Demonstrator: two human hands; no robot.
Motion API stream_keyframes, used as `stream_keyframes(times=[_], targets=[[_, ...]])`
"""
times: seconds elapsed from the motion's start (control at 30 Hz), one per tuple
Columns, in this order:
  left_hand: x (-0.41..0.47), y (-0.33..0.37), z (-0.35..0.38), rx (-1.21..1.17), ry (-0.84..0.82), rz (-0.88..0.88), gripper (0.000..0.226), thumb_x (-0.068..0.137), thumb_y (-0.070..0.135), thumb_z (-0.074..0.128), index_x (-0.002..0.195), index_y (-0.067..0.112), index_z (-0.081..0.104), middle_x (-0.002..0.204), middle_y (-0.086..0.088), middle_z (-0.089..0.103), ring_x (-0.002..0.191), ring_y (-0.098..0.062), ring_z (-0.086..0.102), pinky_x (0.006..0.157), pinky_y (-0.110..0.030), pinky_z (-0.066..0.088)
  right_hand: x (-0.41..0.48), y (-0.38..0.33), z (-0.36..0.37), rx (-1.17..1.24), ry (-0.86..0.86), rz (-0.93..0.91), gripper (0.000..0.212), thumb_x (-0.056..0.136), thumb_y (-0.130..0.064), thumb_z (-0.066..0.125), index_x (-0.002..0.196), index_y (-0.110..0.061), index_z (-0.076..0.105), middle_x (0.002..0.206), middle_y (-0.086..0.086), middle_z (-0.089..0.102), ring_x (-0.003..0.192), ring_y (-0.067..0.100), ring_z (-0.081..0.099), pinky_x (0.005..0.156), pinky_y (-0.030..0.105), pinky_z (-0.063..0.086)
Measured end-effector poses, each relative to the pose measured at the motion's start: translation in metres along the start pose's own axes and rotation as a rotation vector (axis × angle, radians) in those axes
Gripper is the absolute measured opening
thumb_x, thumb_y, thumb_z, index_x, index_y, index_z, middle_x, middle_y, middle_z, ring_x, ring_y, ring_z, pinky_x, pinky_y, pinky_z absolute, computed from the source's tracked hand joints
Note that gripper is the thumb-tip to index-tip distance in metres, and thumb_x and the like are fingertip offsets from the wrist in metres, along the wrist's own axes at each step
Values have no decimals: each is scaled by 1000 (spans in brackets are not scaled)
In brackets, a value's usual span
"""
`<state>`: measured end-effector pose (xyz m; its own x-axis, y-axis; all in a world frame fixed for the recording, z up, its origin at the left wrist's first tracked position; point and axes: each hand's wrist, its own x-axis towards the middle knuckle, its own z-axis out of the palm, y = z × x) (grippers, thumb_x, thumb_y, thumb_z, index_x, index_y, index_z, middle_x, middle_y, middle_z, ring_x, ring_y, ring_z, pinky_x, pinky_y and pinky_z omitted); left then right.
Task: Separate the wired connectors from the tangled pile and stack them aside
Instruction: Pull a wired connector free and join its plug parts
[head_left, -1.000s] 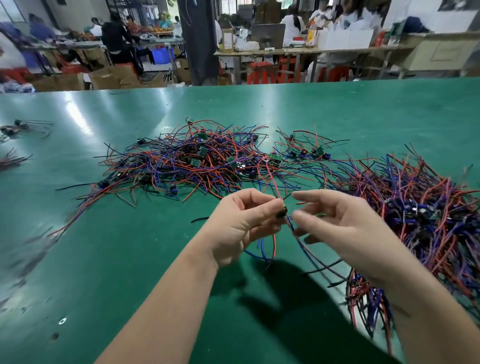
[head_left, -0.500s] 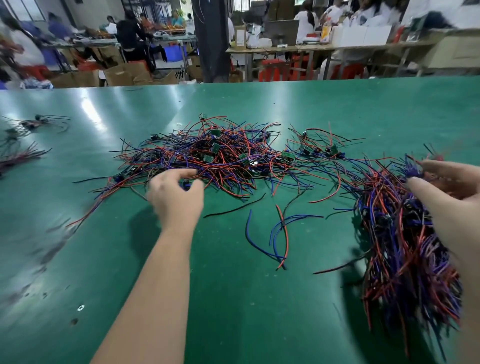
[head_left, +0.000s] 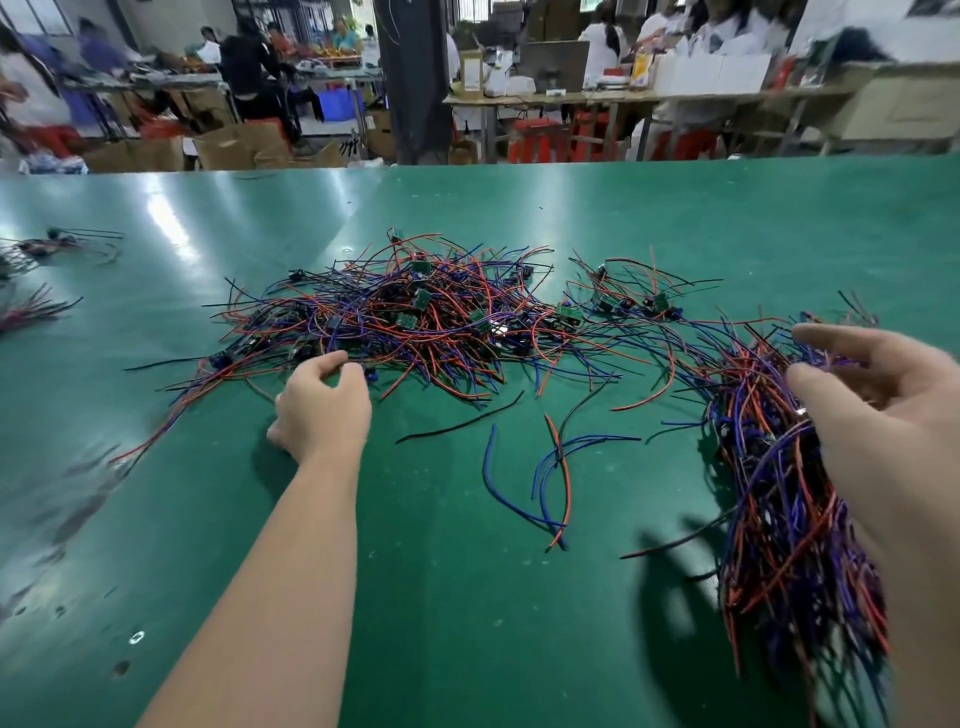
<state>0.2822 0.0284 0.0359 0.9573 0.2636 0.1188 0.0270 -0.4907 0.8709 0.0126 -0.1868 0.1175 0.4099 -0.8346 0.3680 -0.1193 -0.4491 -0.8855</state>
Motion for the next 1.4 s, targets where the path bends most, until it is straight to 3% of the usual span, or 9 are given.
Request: stream_keyframes(times=[0.1,0.3,0.4,0.53,0.77,0.93,1.1,1.2,1.4], targets=[[-5,3,-6,-333,-8,109,14,80,23,59,88,27,69,76,4,64,65,-15,55,70,-36,50,-3,-1,8,124,-57,-18,19,77,-26,67,86,-42,72,83,-3,71,73,9,62,72,29,53],[-45,38,-8,-379,155,953,13,88,6,63,98,14,68,91,4,61,80,-12,58,76,-21,47,-12,-7,25,360,-346,4,27,84,8,60,82,-16,72,73,5,73,62,11,66,64,15,53],[-75,51,-2,-437,43,1116,29,88,-1,64,115,9,62,97,4,59,86,-8,60,84,-21,49,-17,-6,33,394,-480,77,27,85,9,57,86,-14,72,72,8,73,60,12,65,62,16,53],[-103,59,3,-643,-239,957,62,84,-6,67,131,27,43,93,5,60,84,-6,64,82,-22,52,-21,-1,39,372,-575,152,27,88,7,56,91,-15,71,76,8,74,62,15,66,64,21,52],[-102,66,-1,-947,-417,441,56,83,-3,68,123,27,44,88,-9,64,77,-25,71,71,-30,57,-25,-5,44,360,-636,172,24,89,8,54,88,-10,69,86,10,73,67,17,68,63,21,50],[-95,69,-10,-941,-428,438,40,83,-1,69,108,24,51,83,-7,65,75,-23,72,65,-26,56,-29,-7,46,369,-701,113,22,84,6,60,74,-12,69,108,5,71,80,20,71,71,24,50],[-110,76,-14,-1006,-630,434,38,76,11,72,106,20,51,75,0,69,74,-22,73,63,-24,55,-39,-6,57,508,-812,50,44,79,-10,63,115,-35,58,122,-6,61,91,28,68,79,26,49],[-120,76,-15,-993,-746,439,31,72,11,74,95,17,54,74,-1,68,72,-22,72,63,-26,56,-41,-2,64,563,-729,76,56,80,-3,69,122,-35,48,107,2,63,89,36,67,77,25,52],[-125,74,-12,-923,-754,499,15,82,13,69,92,14,57,69,1,67,67,-19,71,62,-30,57,-35,-5,64,631,-538,153,24,84,7,60,93,-15,63,77,1,72,71,19,71,56,16,49]])
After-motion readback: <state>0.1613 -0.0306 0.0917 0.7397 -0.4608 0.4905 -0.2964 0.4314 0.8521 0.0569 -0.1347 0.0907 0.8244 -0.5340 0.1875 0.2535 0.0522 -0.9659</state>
